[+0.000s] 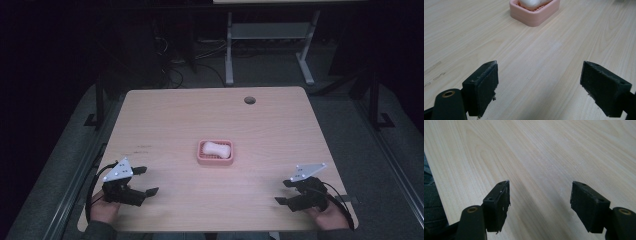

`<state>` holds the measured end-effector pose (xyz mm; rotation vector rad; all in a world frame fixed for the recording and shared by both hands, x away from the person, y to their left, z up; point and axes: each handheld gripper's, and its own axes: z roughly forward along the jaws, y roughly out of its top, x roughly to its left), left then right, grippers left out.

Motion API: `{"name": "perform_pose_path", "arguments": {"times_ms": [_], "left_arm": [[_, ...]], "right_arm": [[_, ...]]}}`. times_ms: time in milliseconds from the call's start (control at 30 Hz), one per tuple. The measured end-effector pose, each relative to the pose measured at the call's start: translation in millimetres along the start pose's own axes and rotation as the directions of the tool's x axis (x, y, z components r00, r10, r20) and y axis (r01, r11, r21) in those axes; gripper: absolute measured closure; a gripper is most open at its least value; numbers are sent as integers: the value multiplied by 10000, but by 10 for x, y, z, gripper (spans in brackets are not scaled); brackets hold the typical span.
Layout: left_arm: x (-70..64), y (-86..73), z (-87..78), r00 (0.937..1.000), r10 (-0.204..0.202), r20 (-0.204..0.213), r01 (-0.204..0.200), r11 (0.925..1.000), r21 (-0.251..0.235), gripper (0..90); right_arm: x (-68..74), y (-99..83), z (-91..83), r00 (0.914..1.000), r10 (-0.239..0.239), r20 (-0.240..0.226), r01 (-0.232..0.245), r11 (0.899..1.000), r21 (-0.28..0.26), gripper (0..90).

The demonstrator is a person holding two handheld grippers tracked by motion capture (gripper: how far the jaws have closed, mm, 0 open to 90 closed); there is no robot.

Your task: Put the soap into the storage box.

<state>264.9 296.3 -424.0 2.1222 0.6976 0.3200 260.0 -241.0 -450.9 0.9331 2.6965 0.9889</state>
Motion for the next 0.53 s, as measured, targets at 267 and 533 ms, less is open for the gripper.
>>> {"name": "perform_pose_path", "arguments": {"times_ms": [267, 533], "left_arm": [[-4, 1, 1, 10000, 4, 41, -4, 10000, 8, 148], [-5, 0, 9, 10000, 55, -15, -55, 9999, 126, 148]], "right_arm": [[60, -68, -46, 9999, -42, 100, 43, 9999, -138, 314], [79, -76, -40, 9998, -56, 185, 60, 9998, -204, 311]]}}
